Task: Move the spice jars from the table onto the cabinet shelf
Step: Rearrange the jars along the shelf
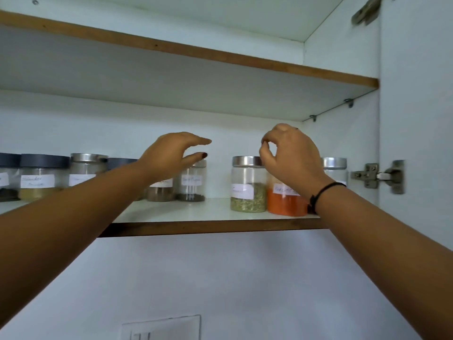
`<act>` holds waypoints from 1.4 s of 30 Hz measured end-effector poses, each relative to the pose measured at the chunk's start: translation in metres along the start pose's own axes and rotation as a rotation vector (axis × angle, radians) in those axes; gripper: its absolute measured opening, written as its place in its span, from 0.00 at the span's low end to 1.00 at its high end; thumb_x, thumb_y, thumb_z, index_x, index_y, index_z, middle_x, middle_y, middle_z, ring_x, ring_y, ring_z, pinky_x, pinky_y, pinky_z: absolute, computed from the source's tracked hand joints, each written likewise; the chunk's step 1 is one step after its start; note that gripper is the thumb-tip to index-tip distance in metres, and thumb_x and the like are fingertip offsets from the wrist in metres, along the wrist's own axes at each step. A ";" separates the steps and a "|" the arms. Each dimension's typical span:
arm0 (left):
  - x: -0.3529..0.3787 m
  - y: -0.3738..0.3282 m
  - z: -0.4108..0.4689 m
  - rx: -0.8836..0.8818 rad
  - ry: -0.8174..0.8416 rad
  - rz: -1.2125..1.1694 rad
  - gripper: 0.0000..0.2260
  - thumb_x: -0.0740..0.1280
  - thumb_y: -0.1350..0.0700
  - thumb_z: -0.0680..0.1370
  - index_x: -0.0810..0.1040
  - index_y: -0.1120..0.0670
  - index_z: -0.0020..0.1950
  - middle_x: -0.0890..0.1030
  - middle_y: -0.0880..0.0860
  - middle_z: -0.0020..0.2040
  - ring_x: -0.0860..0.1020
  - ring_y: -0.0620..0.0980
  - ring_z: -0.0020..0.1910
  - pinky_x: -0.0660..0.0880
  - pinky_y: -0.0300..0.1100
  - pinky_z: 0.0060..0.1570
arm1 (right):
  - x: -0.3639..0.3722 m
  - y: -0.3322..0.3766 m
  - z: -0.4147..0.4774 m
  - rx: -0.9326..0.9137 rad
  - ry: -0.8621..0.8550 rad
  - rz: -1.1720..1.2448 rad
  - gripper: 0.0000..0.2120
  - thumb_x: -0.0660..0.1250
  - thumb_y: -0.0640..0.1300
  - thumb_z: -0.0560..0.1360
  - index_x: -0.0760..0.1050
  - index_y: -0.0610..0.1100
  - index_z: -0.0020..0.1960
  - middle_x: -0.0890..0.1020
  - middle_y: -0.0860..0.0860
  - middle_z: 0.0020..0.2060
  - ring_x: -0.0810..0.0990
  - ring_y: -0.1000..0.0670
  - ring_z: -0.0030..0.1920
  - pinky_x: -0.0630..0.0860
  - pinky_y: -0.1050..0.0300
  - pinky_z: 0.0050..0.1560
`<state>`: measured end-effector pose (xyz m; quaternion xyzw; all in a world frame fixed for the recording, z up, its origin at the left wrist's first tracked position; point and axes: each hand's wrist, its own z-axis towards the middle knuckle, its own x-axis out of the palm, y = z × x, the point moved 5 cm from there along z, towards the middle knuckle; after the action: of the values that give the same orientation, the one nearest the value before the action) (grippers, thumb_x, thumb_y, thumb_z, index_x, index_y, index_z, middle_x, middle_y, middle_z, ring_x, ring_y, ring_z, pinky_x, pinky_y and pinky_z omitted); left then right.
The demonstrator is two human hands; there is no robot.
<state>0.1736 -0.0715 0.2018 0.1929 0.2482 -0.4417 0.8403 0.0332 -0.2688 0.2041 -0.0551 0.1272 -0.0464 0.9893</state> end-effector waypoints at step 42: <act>0.034 -0.064 0.030 -0.081 -0.002 -0.170 0.15 0.66 0.47 0.81 0.84 0.54 0.61 0.85 0.53 0.58 0.81 0.51 0.54 0.75 0.45 0.54 | -0.010 -0.045 -0.015 -0.019 0.409 -0.036 0.16 0.57 0.51 0.82 0.83 0.49 0.55 0.85 0.52 0.46 0.72 0.49 0.54 0.67 0.57 0.45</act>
<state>0.1443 -0.1437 0.1988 0.1365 0.2803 -0.5012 0.8072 0.0160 -0.3135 0.1977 -0.0563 0.3247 -0.0731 0.9413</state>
